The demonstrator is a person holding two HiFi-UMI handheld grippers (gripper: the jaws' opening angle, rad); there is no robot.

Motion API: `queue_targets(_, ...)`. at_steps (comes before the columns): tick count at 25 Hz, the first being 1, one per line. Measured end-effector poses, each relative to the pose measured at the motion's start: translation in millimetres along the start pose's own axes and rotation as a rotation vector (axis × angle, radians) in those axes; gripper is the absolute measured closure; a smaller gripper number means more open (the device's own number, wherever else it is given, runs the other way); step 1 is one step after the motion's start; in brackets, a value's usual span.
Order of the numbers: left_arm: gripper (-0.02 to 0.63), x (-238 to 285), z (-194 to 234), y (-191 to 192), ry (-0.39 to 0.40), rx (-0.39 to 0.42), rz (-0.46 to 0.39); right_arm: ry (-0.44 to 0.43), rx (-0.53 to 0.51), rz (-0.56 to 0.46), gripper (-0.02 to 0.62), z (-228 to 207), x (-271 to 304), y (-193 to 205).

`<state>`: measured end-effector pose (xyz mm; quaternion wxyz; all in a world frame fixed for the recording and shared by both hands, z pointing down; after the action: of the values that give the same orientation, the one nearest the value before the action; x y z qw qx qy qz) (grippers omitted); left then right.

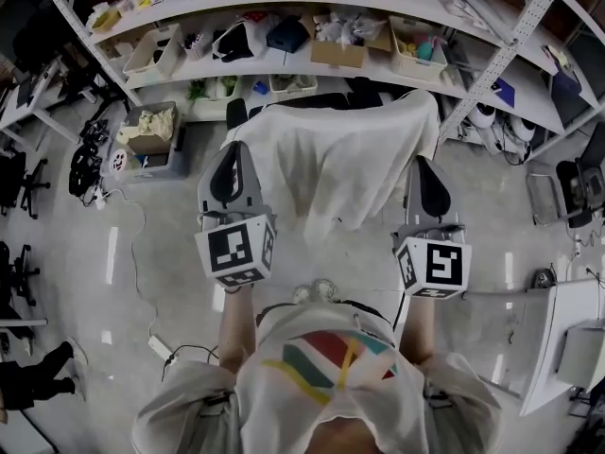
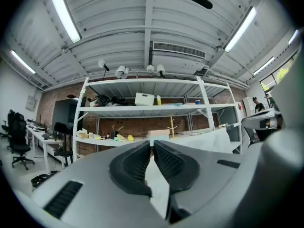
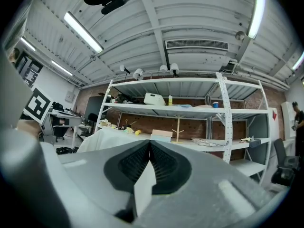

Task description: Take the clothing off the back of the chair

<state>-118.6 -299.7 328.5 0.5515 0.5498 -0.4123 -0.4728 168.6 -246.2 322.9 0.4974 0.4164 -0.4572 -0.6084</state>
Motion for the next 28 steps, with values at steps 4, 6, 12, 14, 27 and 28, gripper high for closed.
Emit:
queue_targets(4, 0.415, 19, 13, 6, 0.01, 0.1, 0.053, -0.019, 0.003, 0.001, 0.591, 7, 3, 1)
queue_targets(6, 0.394, 29, 19, 15, 0.016, 0.127, 0.099, -0.026, 0.0, 0.0, 0.591, 10, 3, 1)
queue_targets(12, 0.39, 45, 33, 41, 0.047, 0.143, 0.209, 0.006, -0.067, -0.016, 0.591, -16, 7, -2)
queue_targets(14, 0.39, 50, 37, 44, 0.061, 0.143, 0.229, 0.039, -0.095, -0.001, 0.591, -41, 15, 0)
queue_targets(27, 0.383, 65, 37, 61, 0.124, 0.128, 0.329, -0.103, -0.192, 0.293, 0.312, -143, 103, 70)
queue_targets(28, 0.383, 66, 37, 61, 0.124, 0.134, 0.332, -0.144, -0.194, 0.303, 0.291, -140, 109, 74)
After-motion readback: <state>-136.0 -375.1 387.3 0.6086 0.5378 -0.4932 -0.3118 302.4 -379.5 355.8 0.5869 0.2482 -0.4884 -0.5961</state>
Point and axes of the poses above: the fingertips, and each gripper's own axes: x forward along the fingers, z to its left, y out of its underside, the point moved 6 cm from there along -x, backward along the fingers, and after that the axes turned 5 degrees about -x, right-handed, at the moved point
